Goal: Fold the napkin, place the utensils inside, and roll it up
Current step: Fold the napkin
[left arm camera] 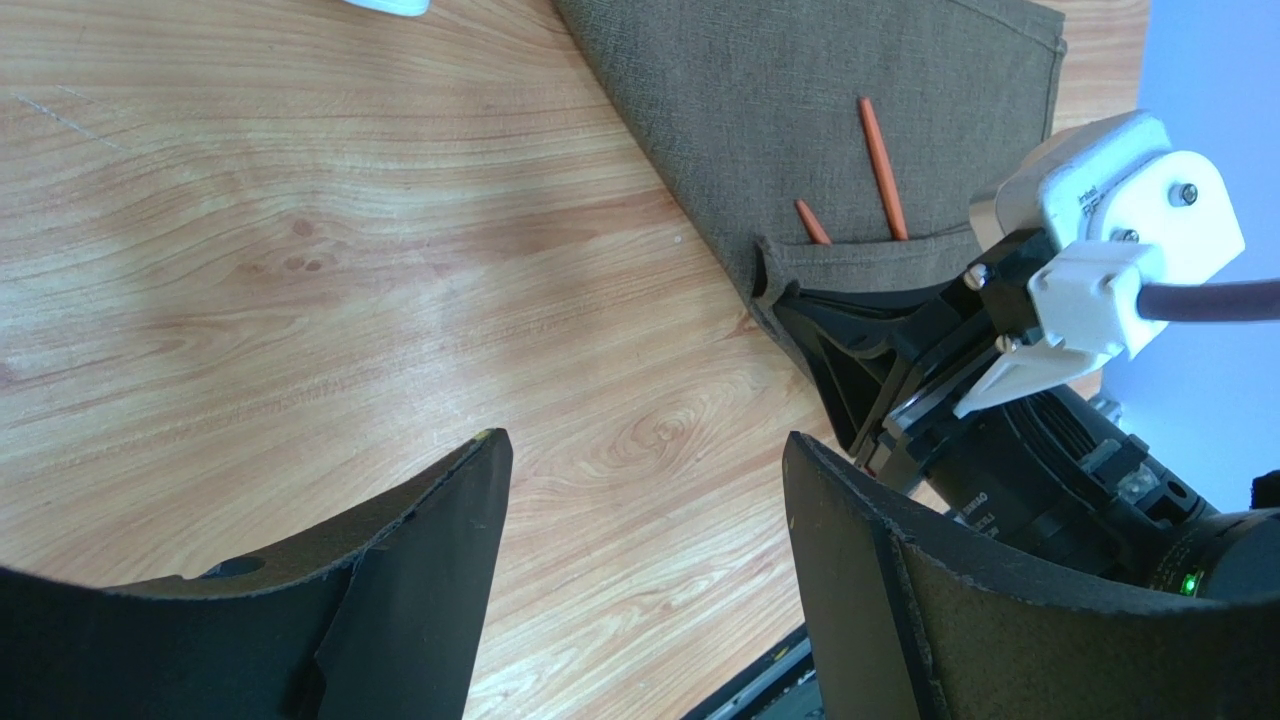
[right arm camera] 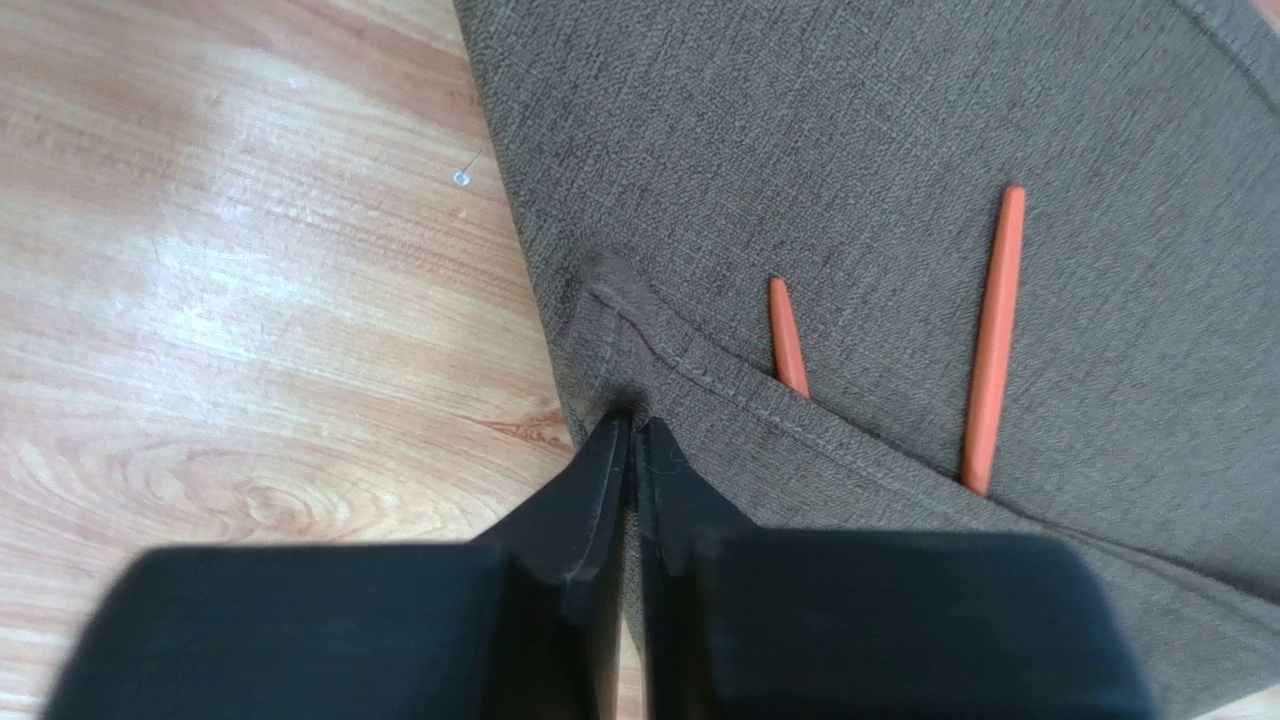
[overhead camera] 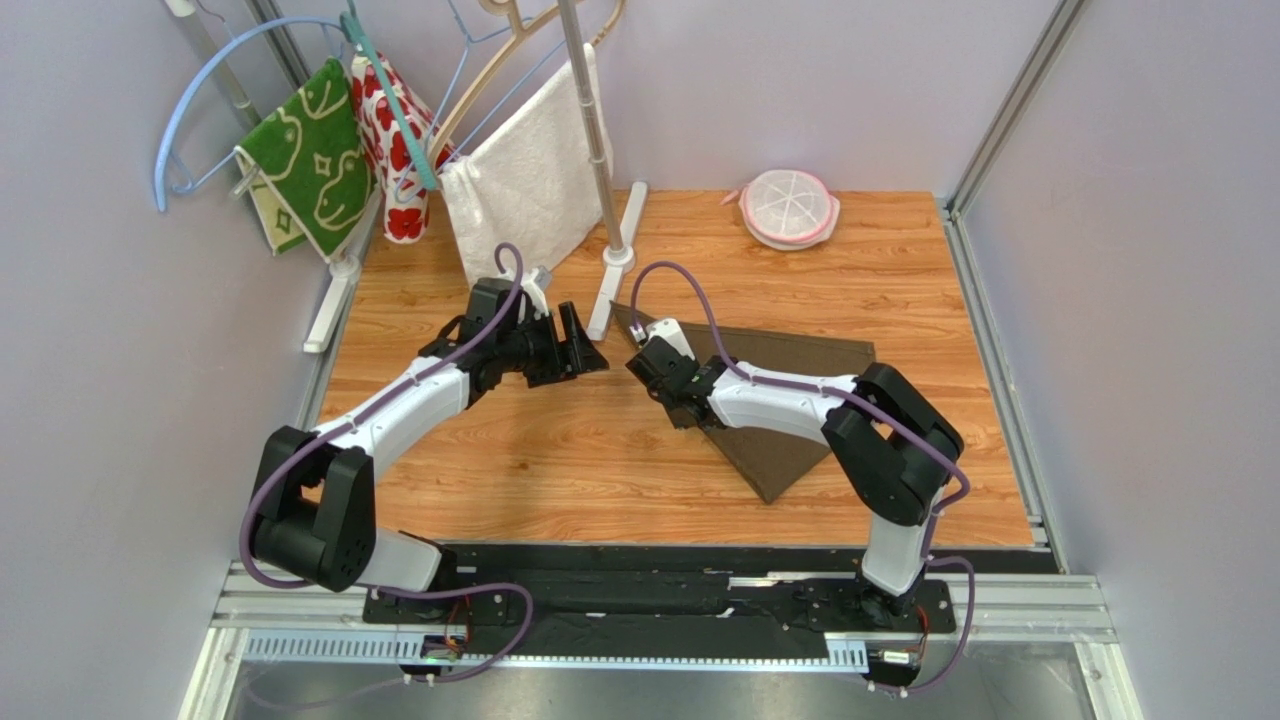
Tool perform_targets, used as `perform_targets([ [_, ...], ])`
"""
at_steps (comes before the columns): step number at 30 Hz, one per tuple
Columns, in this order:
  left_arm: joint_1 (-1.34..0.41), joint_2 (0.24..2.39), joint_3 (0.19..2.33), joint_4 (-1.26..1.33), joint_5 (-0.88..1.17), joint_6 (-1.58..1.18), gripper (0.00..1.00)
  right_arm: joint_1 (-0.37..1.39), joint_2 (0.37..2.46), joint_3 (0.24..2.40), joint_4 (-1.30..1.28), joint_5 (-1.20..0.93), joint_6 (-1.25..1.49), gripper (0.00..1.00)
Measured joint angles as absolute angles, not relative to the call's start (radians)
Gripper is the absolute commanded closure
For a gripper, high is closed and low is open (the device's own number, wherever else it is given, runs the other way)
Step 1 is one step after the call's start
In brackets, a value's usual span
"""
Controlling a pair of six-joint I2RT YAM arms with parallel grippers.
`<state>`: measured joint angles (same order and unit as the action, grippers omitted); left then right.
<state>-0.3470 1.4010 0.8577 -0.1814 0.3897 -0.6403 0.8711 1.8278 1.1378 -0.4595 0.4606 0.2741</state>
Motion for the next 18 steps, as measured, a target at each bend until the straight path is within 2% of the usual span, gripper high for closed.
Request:
perform_targets([
  [18,-0.344,1.401,0.858,-0.182,0.390,-0.638,0.25,0.867,1.824,1.132,-0.476,0.590,0.278,1.00],
])
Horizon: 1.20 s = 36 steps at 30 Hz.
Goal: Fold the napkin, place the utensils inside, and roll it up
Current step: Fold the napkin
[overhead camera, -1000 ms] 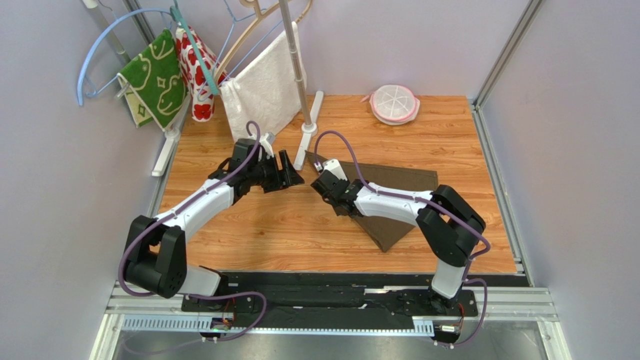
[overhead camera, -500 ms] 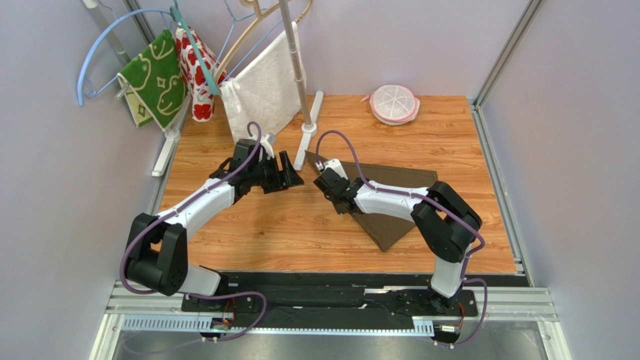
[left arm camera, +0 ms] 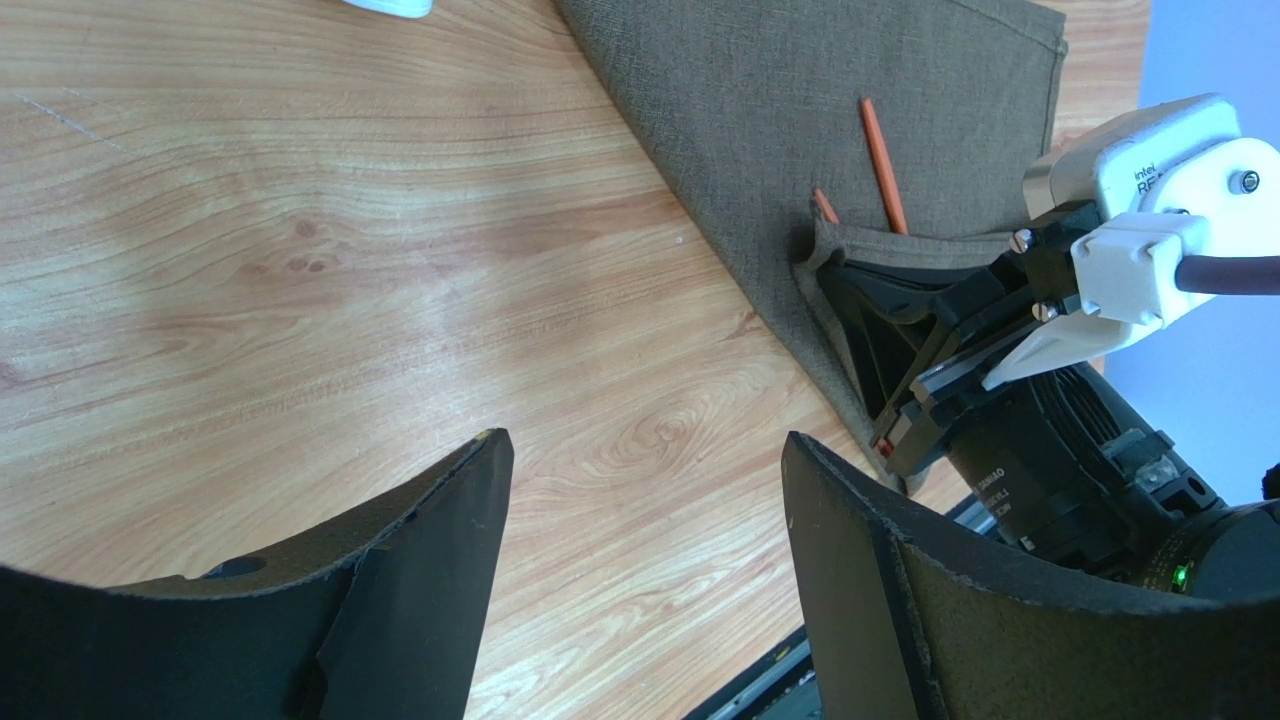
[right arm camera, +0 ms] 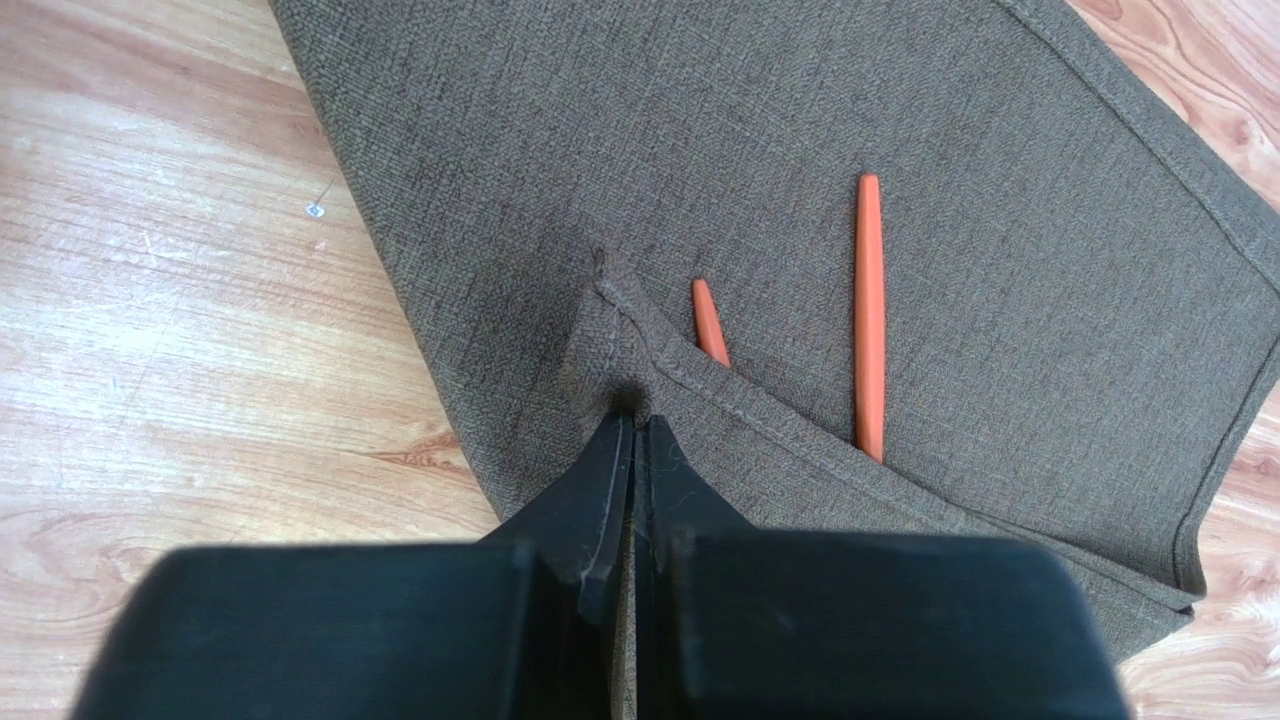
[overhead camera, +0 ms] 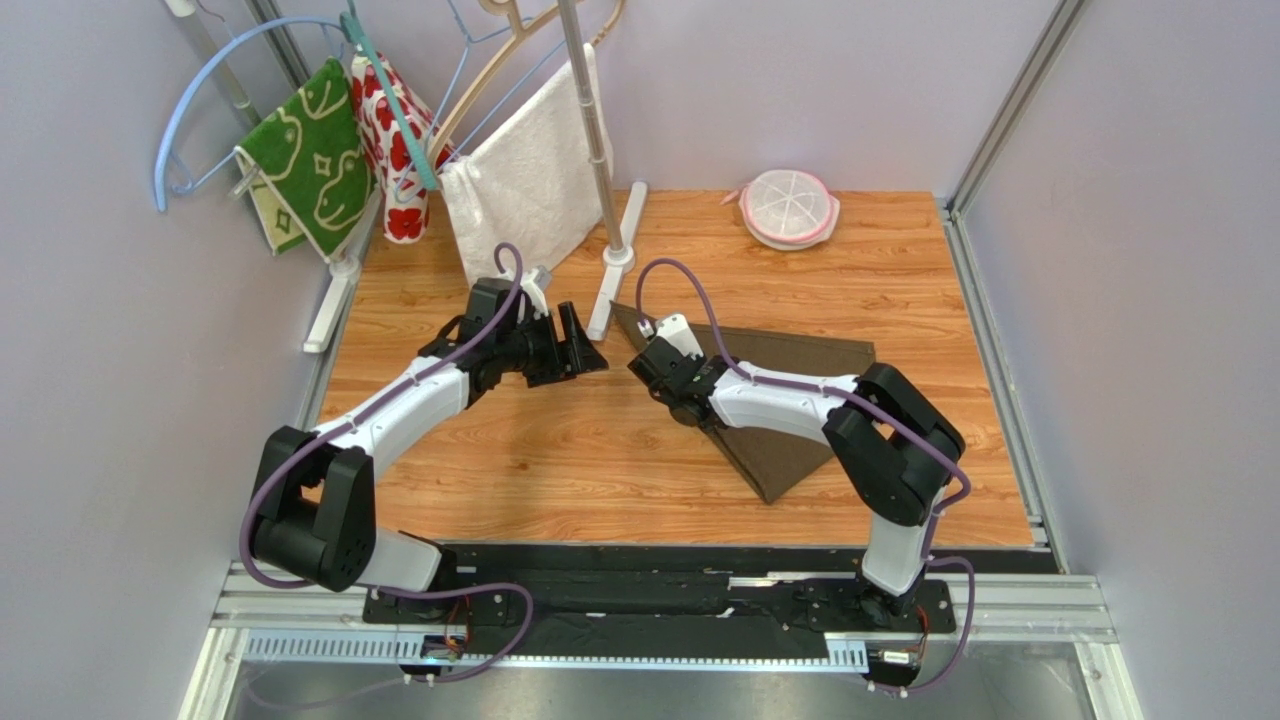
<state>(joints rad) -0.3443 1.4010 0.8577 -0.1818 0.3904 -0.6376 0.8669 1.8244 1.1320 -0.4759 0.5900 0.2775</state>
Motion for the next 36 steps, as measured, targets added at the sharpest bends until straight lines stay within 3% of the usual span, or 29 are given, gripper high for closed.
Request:
perform_targets([
  [2,-0.344,1.401,0.858,-0.182,0.391,-0.638,0.24,0.867,1.826,1.132,-0.475,0.592,0.281,0.94],
  [6,-0.344,1.398,0.858,-0.189,0.391,-0.637,0.22,0.867,1.828,1.132,-0.475,0.574,0.286,0.67],
  [9,-0.339,1.382,0.858,-0.209,0.391,-0.632,0.21,0.867,1.823,1.132,-0.473,0.529,0.282,0.55],
  [12,-0.319,1.348,0.865,-0.237,0.420,-0.627,0.19,0.867,1.795,1.133,-0.474,0.486,0.279,0.51],
  [19,-0.181,1.261,0.933,-0.344,0.511,-0.595,0.18,0.867,1.768,1.238,-0.461,0.443,0.242,0.54],
  [29,-0.120,1.222,1.010,-0.463,0.540,-0.481,0.19,0.860,2.063,1.526,-0.381,0.444,0.156,0.58],
  [36,-0.080,1.222,1.009,-0.487,0.556,-0.461,0.19,0.836,2.157,1.552,-0.377,0.460,0.118,0.64],
])
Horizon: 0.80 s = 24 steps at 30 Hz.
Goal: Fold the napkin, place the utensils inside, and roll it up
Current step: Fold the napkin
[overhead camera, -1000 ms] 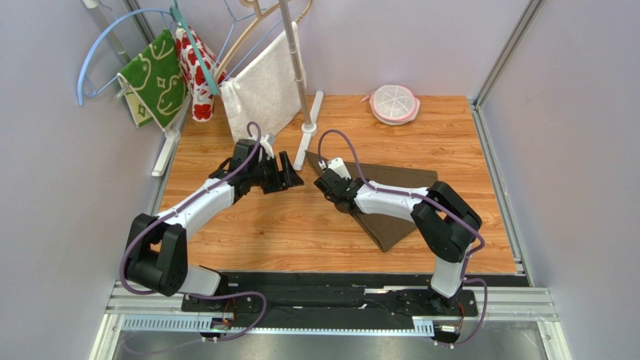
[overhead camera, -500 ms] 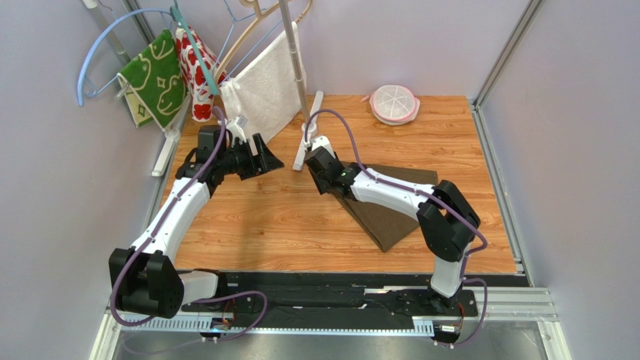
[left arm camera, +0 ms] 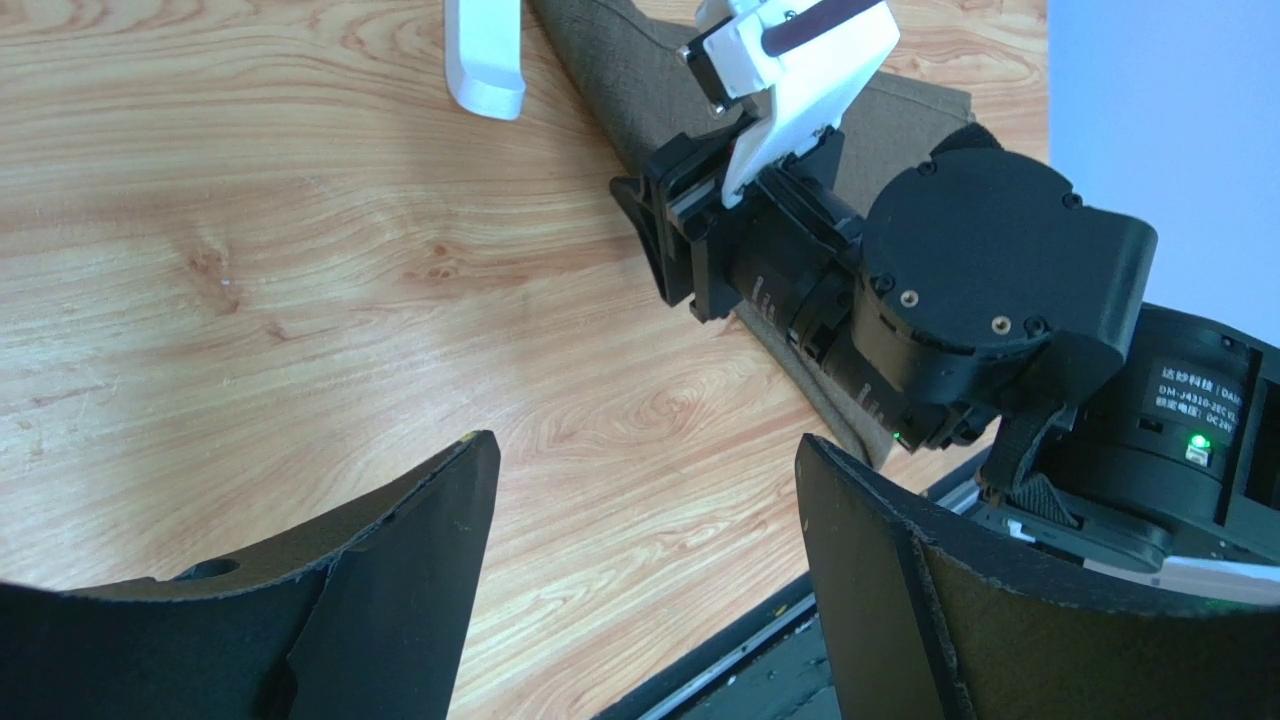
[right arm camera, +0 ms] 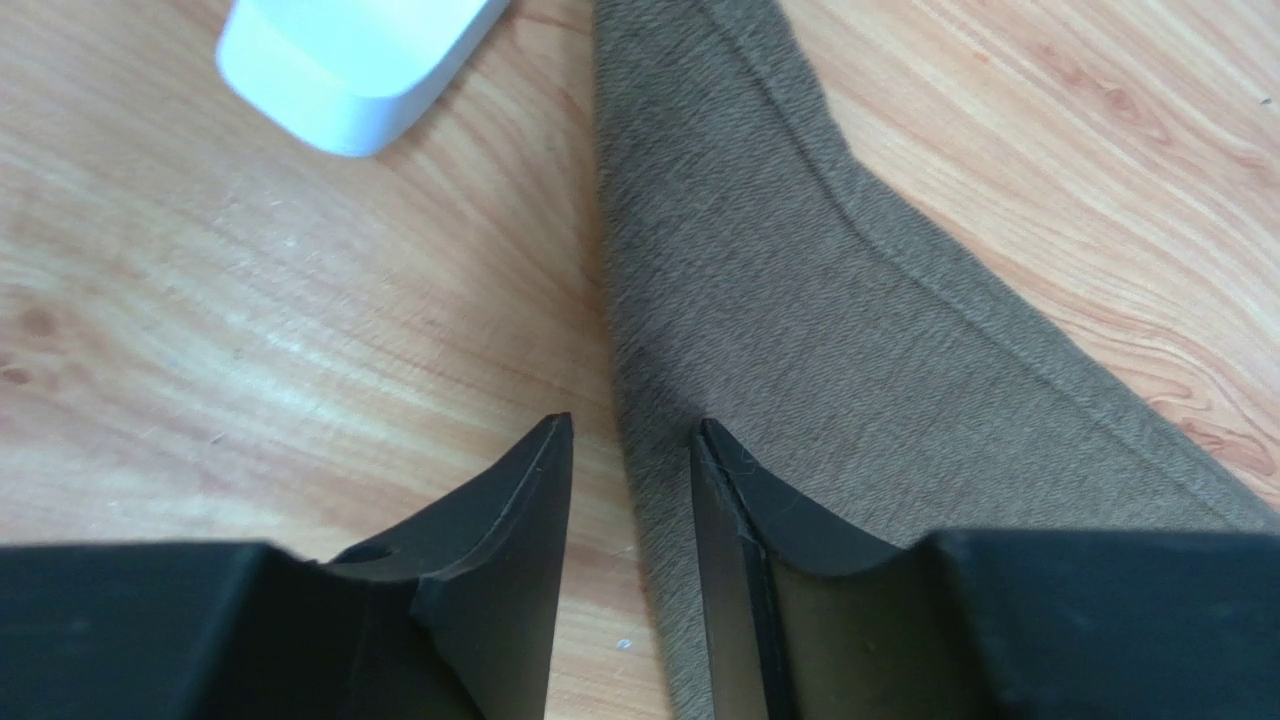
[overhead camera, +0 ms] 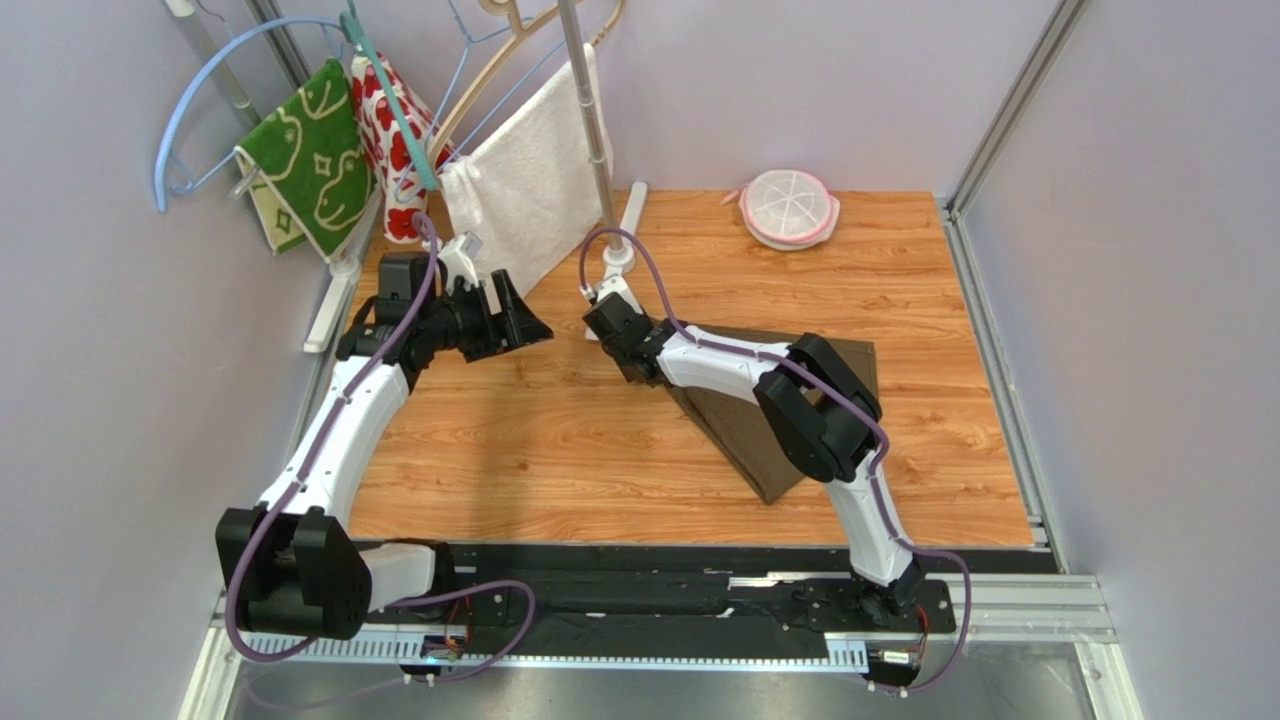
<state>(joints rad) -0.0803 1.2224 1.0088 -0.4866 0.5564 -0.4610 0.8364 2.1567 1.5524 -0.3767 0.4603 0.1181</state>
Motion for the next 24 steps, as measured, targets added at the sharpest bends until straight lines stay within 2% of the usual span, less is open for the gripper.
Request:
perform_targets([
  [2,-0.071,1.223,1.009,-0.486,0.567,-0.461,0.19,0.828,2.158,1.556,-0.374,0.461,0.112,0.68],
  [5,-0.058,1.226,1.008,-0.485,0.582,-0.461,0.20,0.818,2.163,1.557,-0.369,0.461,0.106,0.83],
  [10,-0.039,1.233,1.001,-0.480,0.601,-0.462,0.20,0.810,2.173,1.556,-0.349,0.459,0.099,0.99],
  [16,-0.037,1.234,0.987,-0.478,0.610,-0.464,0.21,0.812,2.149,1.502,-0.301,0.458,0.099,1.00],
  [24,-0.038,1.198,0.884,-0.417,0.607,-0.519,0.21,0.883,1.999,1.287,-0.285,0.444,0.131,1.00],
])
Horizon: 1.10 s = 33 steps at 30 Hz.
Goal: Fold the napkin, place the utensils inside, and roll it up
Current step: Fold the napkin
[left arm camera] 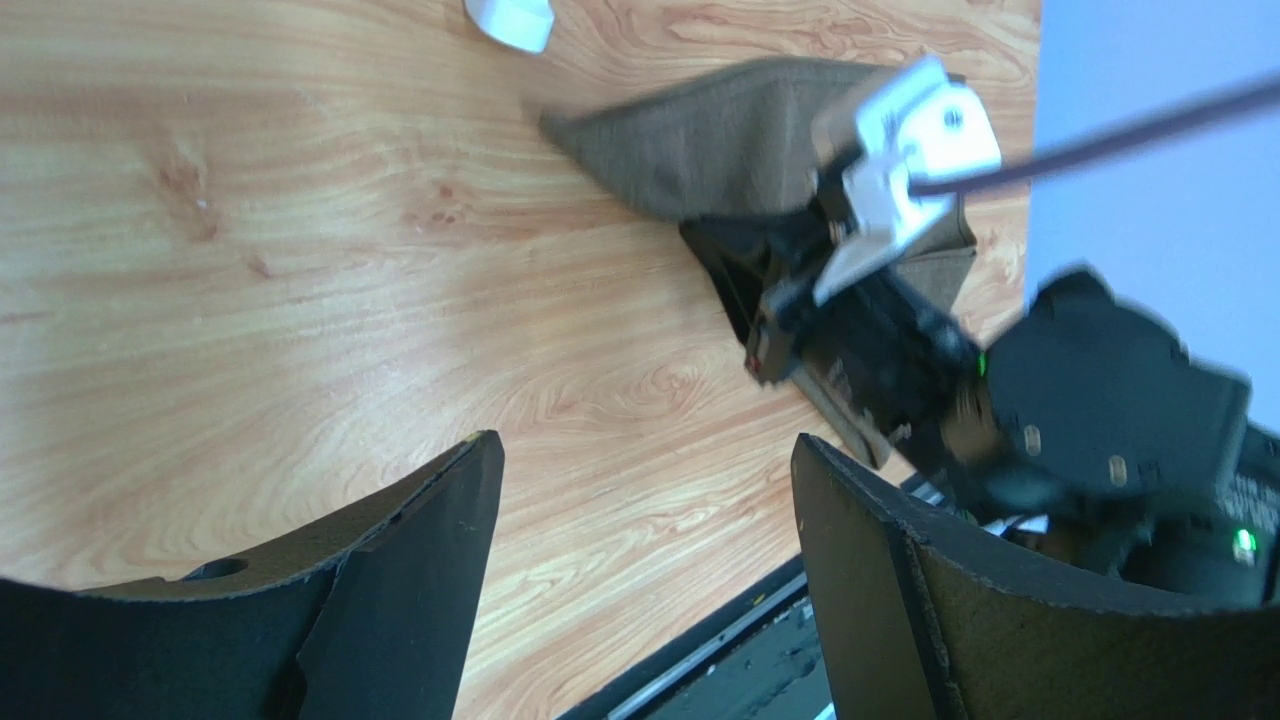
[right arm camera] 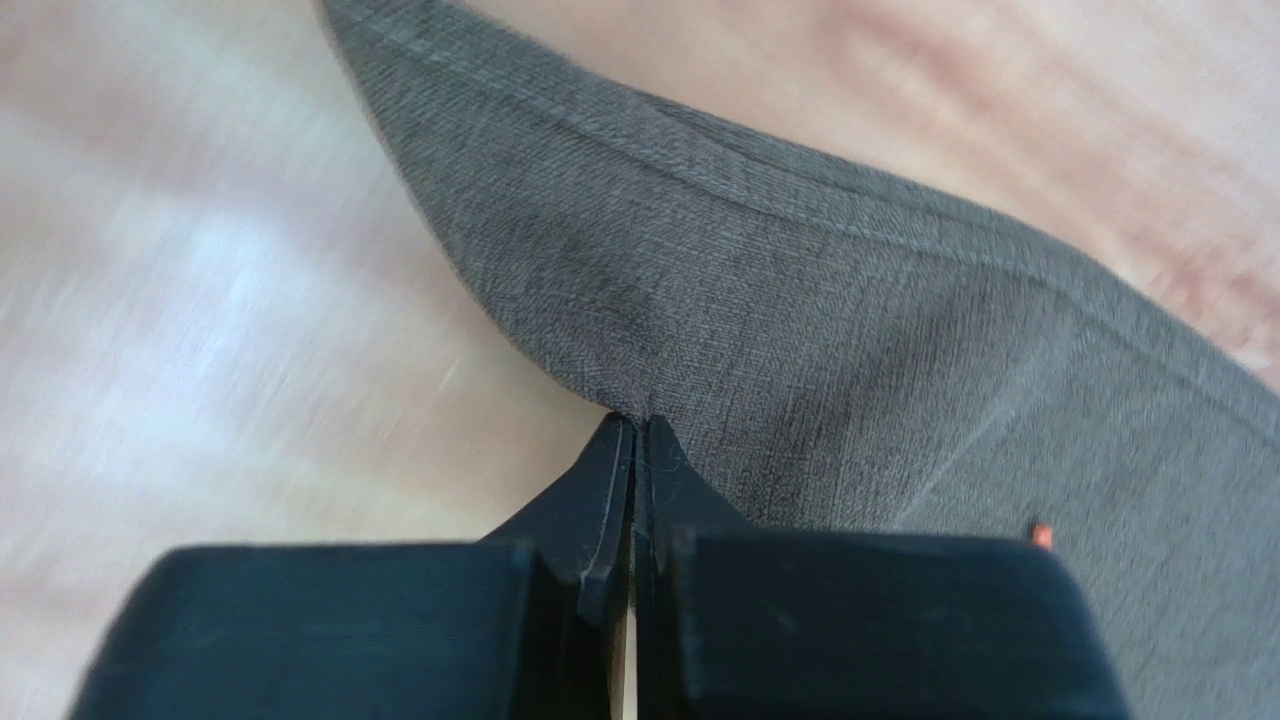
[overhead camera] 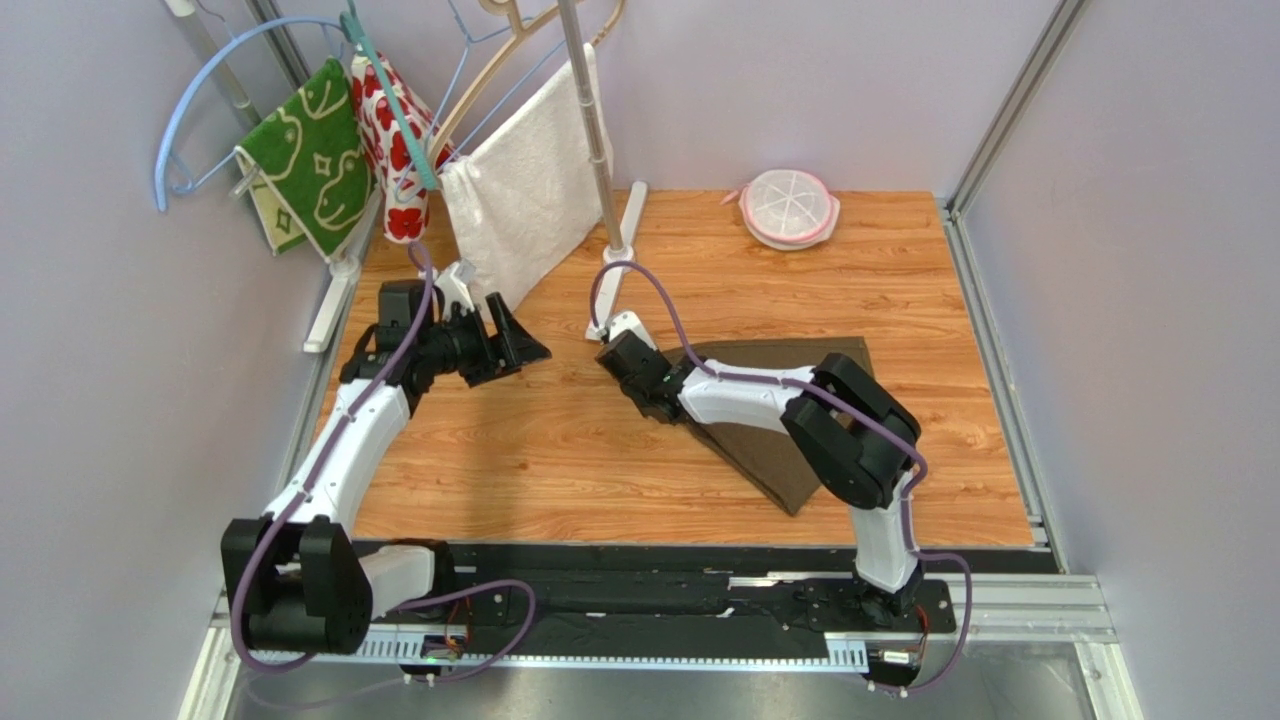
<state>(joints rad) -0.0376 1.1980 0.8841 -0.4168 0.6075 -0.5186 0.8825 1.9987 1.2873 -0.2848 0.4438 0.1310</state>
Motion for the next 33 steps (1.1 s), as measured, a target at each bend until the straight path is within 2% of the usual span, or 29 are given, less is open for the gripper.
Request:
perform_targets([
  [6,-0.057,1.023,0.644,-0.307,0.560,-0.624,0.22,1.029,1.928,1.198,-0.299,0.435,0.189,1.00],
  [13,-0.086,0.848,0.422,-0.273,0.473,-0.728,0.23,1.149,1.972,1.265,-0.319,0.424,0.268,0.99],
  [16,-0.090,0.802,0.405,-0.275,0.426,-0.744,0.23,1.172,2.010,1.324,-0.322,0.417,0.295,0.80],
  [17,-0.090,0.794,0.404,-0.274,0.414,-0.748,0.24,1.176,2.014,1.332,-0.323,0.413,0.303,0.67],
  [20,-0.093,0.786,0.387,-0.261,0.385,-0.765,0.26,1.178,2.012,1.336,-0.331,0.401,0.321,0.54],
  [24,-0.099,0.789,0.353,-0.272,0.333,-0.783,0.29,1.177,1.973,1.319,-0.345,0.400,0.329,0.52],
  [33,-0.117,0.818,0.302,-0.223,0.249,-0.852,0.35,1.159,1.666,1.186,-0.357,0.419,0.361,0.51],
])
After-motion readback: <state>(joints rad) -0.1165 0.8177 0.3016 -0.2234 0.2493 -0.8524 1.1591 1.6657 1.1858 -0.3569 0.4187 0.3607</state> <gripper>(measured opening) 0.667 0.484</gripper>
